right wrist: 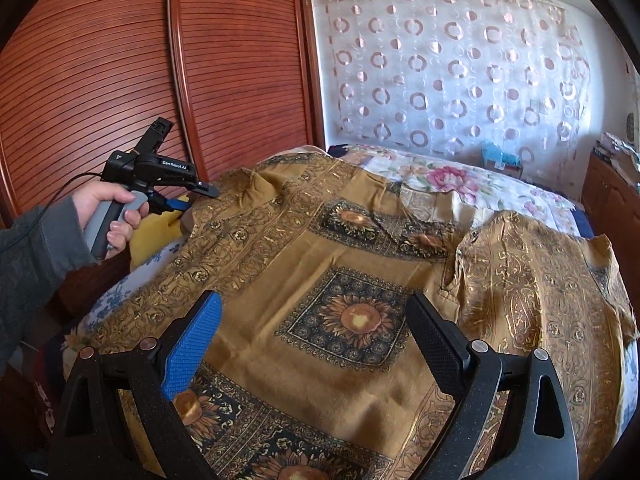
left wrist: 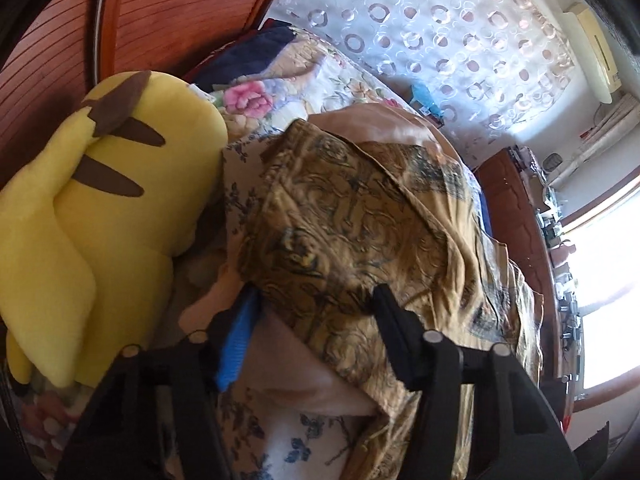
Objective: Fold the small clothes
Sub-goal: 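Grasp the shirt sleeve with the left gripper and lift it, then fold the held sleeve across the shirt body with the left gripper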
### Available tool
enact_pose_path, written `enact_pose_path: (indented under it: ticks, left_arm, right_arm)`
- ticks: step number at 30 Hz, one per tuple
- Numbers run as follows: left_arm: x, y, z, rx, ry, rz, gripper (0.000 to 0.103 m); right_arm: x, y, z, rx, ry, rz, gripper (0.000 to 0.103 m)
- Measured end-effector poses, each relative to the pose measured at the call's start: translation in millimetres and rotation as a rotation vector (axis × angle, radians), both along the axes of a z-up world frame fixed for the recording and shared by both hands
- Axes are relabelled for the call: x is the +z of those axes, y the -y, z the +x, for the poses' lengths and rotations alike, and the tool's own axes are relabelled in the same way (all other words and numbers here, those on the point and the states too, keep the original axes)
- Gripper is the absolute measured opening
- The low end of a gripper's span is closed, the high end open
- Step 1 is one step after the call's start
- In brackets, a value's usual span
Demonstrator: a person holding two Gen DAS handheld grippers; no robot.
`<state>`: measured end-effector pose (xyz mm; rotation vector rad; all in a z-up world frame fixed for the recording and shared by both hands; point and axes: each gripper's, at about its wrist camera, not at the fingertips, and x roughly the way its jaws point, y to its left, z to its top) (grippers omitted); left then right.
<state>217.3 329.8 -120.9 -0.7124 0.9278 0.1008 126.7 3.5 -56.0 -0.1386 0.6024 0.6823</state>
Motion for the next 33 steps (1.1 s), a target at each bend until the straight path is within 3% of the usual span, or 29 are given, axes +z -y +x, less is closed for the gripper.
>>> enact_pose_path:
  ticks: [4,7,9,12,18,23,29,31,33]
  left_arm:
    - [5,-2,2,-0.002,0.004,0.087,0.052]
    - [17,6,2,-0.011,0.020,0.176,0.038]
    - [25,10,3,-0.033,0.046,0.214,0.015]
    - [37,18,4,-0.068,0.063,0.266,0.004]
    - [79,52,-1,-0.137,0.178,0.373,0.003]
    - [115,124,0,-0.304,0.247,0.443,0.003]
    - [126,199,-9,-0.477,0.234,0.470,0.004]
    - [124,211,-17,-0.516,0.222,0.464,0.009]
    - [125,218,-27,-0.518,0.237,0.499,0.028]
  right_arm:
    - [-2,4,0,-0.012,-0.008,0.007,0.095]
    - [-4,6,-1,-0.016,-0.009,0.009,0.095]
    - [-5,6,-1,-0.015,-0.011,0.006,0.095]
    - [-8,7,-2,-0.015,-0.012,0.002,0.095]
    - [-13,8,-3,-0.019,-0.012,-0.011,0.095]
    - [-7,23,4,-0.055,-0.013,0.010,0.095]
    - [1,53,8,-0.114,-0.005,0.030,0.095]
    - [2,61,11,-0.132,-0.007,0.029,0.095]
    - [3,67,15,-0.144,-0.009,0.028,0.095]
